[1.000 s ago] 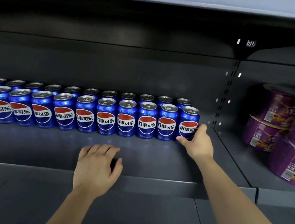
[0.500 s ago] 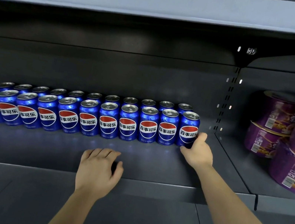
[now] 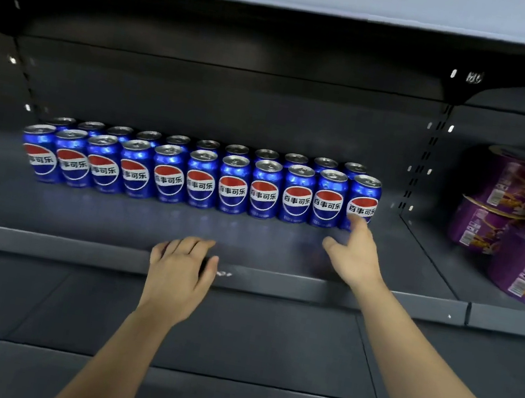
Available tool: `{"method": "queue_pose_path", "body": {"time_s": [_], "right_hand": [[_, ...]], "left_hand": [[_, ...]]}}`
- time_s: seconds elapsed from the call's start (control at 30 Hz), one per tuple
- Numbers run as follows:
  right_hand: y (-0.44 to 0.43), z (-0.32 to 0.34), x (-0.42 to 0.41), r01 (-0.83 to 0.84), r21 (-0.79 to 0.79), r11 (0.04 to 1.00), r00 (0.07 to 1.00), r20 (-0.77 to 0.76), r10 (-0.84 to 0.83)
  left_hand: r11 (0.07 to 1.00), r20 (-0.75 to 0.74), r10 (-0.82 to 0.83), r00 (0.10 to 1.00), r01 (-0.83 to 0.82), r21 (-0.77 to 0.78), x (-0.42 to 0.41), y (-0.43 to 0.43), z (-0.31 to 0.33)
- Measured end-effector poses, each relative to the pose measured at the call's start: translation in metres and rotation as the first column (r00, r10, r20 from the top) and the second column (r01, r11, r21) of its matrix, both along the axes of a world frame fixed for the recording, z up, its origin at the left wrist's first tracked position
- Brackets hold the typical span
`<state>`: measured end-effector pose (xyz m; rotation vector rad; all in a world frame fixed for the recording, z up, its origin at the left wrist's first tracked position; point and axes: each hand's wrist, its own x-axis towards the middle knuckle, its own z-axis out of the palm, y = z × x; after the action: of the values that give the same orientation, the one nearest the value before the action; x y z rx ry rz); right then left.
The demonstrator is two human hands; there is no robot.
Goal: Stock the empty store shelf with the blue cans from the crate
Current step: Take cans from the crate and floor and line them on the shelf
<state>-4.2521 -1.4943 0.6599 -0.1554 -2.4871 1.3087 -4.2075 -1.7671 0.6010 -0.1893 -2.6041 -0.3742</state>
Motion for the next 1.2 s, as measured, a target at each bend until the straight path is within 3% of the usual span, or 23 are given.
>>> {"method": "queue_pose_path", "body": {"time_s": [0.27,0.47,0.73,0.97,1.2], "right_hand": [[-0.121,-0.017,0.056,-0.025,-0.095,0.995,0.981,-0.196,0.006],[-0.212,-0.057,0.093,-0.049,-0.088,0.995,0.968,-0.248,0.026],[-0.287,-0.158,0.143,-0.075,0.008,0.997,0.997,0.004,0.075],[-0.303,-0.24,0.166,-0.136,0.058,0.989,0.967,0.227,0.12],[-0.312,-0.357,0.204,-0.294,0.074,0.953,0.835,0.505,0.218]], "left_hand": [[0.998,-0.029,-0.04,0.999,0.042,0.051,0.052,-0.101,-0.002],[0.995,0.015,-0.05,0.999,0.051,-0.089,0.085,-0.188,-0.034],[0.986,0.202,-0.059,0.978,0.089,-0.144,0.123,-0.25,-0.103],[0.988,0.304,-0.054,0.951,0.095,-0.121,0.146,-0.269,-0.17],[0.995,0.46,-0.018,0.888,0.06,-0.078,0.187,-0.281,-0.267]]}}
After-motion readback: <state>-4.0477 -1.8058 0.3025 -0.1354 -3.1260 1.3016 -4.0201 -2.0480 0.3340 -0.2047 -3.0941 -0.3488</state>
